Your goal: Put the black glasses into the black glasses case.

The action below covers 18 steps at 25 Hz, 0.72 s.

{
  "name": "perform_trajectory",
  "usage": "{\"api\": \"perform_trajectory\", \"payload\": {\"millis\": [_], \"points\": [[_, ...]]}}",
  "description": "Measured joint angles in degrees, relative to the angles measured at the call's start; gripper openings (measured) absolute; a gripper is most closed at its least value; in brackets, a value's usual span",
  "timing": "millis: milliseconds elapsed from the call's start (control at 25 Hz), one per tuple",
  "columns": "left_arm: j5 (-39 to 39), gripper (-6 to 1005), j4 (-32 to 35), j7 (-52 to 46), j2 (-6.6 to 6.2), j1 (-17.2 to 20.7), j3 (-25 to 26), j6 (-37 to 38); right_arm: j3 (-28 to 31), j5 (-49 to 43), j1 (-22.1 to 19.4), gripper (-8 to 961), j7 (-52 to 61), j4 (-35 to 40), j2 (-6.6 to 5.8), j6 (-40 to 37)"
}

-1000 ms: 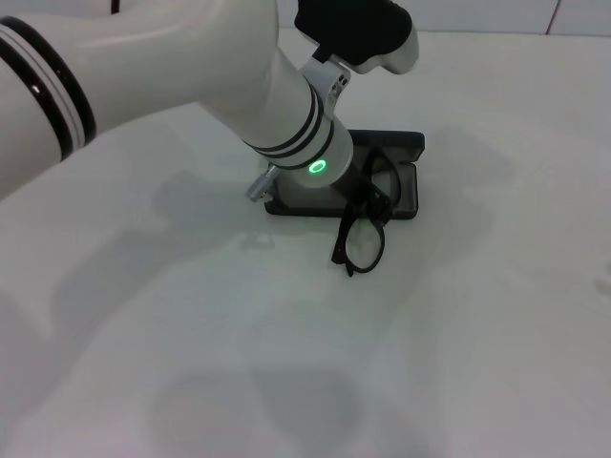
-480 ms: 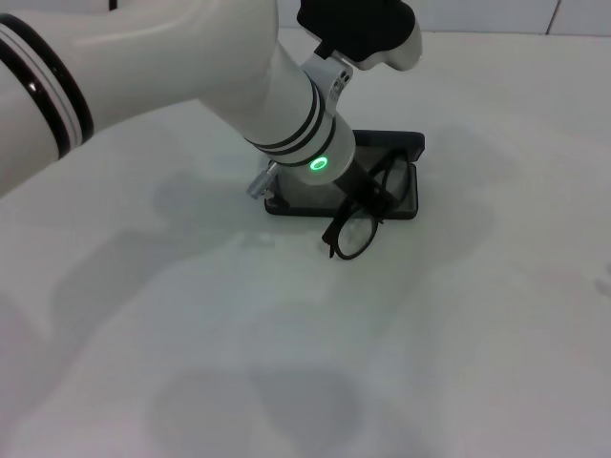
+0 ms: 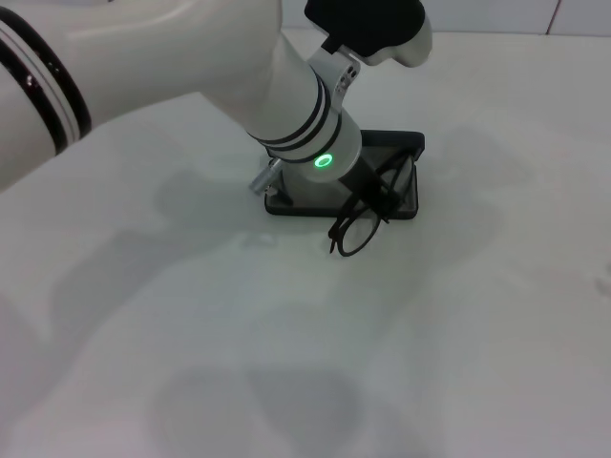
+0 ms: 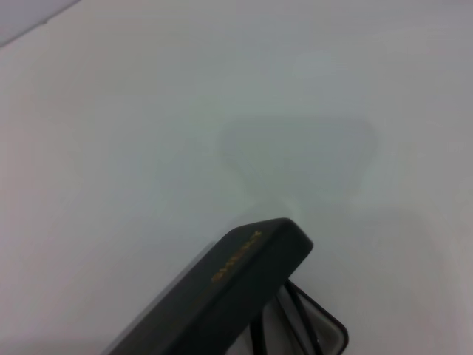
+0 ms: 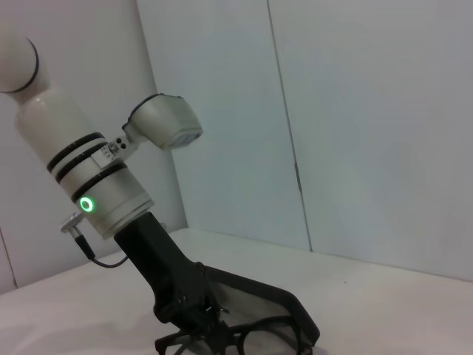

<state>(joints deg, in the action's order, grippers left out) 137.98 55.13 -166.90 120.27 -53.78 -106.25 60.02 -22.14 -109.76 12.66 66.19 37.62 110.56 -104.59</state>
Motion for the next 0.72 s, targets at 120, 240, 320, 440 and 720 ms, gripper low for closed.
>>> {"api": "perform_trajectory", "payload": {"millis": [120,240,320,440,720], "points": [[0.4,71,1.3,0.1,-0.14,0.1,0.2,1.4,0.0,0.1,0.0,205,0.0,0.0,0.0,0.0],[0.7,68,1.6,0.8,-0.21,-0.2,0.4,2.9,0.0,0.3,0.0,205,-0.1,0.0,-0.04,0.0],[1.2,65,1.8,1.3,-0.22,-0.4,0.5,4.2,0.0,0.3,0.0,205,-0.1,0.0,-0.07,0.0],[3.4,60,3.2,1.5,-0.22,-0.3,0.5,5.6,0.1,0.4,0.0,205,-0.1,0.0,-0.08,0.0],[5.1,52,4.4,3.2,-0.22,-0.3,1.0,6.5,0.8,0.4,0.0,204,-0.1,0.0,-0.09,0.0]]}}
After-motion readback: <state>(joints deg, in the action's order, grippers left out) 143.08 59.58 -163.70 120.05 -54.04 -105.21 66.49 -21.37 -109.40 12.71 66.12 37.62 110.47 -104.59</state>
